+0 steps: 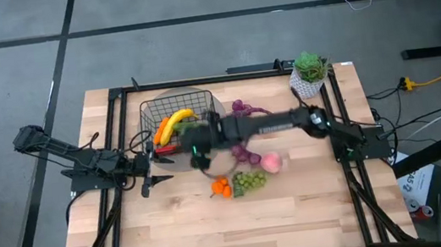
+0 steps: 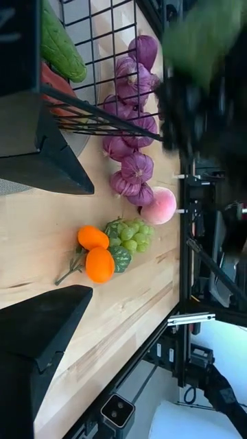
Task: Build produce basket
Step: Put the black grapes into the wire basket
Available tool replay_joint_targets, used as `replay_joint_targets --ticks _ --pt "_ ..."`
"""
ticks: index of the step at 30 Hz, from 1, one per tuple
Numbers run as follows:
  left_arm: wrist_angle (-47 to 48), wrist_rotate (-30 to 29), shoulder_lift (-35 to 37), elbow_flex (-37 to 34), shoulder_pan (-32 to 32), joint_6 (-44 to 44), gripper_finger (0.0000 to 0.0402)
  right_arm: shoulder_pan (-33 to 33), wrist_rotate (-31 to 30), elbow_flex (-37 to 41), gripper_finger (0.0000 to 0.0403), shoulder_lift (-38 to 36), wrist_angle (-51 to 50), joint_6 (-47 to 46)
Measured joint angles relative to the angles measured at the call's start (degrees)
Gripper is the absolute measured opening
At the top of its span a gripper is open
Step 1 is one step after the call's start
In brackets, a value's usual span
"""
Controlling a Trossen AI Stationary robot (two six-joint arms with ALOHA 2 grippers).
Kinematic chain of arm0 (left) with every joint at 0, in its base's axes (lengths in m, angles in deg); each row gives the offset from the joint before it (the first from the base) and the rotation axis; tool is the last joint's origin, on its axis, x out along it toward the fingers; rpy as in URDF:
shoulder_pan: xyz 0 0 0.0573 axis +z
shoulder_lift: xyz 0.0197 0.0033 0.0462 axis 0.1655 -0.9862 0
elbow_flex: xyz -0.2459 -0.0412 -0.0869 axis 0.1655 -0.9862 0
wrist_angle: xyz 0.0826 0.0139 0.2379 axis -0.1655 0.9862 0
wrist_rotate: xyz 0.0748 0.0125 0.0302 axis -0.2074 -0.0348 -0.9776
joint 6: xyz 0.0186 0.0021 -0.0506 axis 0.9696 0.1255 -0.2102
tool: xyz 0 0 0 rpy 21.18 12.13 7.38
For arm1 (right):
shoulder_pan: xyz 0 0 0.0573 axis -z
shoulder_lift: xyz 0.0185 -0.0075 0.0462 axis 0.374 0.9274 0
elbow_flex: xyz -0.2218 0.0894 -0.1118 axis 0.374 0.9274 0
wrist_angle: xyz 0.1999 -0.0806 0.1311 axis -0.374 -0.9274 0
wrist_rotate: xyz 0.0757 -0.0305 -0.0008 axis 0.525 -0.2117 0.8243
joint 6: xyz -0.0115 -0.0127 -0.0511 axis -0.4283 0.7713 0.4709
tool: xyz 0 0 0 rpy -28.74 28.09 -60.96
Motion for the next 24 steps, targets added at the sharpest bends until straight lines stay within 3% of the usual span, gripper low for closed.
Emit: replay_joint_targets --ticks 3,9,16,24 --pt "0.0 0.0 0.0 0.0 0.0 0.0 0.0225 4.2 5.6 0.0 0.0091 0.0 1.8 -0.3" --pt "0.0 0.0 0.0 0.0 0.0 0.0 0.0225 9.4 7.6 0.0 0.0125 0.0 2.1 -0.6" --pt "0.0 0.0 0.0 0.0 0.0 0.0 0.0225 12.7 20.7 0.0 0.0198 0.0 3.5 -5.3" --pt "0.0 0.0 0.0 0.0 0.0 0.0 0.0225 14.6 21.7 0.0 0.0229 0.0 3.9 -12.6"
